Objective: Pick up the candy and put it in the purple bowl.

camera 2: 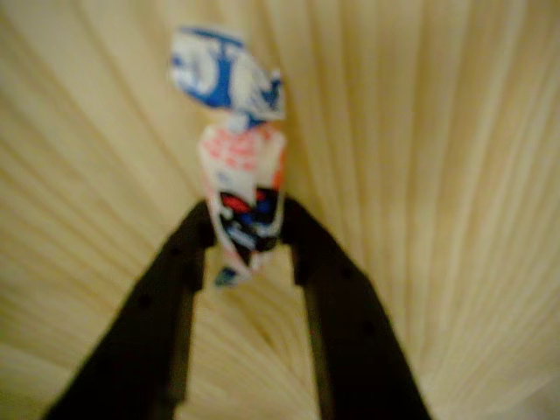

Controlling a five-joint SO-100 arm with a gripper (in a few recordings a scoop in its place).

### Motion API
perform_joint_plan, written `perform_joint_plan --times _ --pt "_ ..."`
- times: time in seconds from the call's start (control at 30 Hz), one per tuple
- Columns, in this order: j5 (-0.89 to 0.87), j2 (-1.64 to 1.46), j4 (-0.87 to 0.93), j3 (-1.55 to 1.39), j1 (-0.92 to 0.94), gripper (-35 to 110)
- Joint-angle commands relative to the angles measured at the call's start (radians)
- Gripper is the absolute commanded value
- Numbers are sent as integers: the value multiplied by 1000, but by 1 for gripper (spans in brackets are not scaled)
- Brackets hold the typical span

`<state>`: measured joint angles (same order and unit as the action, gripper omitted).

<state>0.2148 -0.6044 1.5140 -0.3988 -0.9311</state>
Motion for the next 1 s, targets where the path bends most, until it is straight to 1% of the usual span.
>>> perform_joint_plan --times 0.0,0.67,0.97 --pt "-5 -155 20 67 20 7" --pt "-117 -465 176 -12 -32 7" --pt "-137 -664 206 -167 -63 7"
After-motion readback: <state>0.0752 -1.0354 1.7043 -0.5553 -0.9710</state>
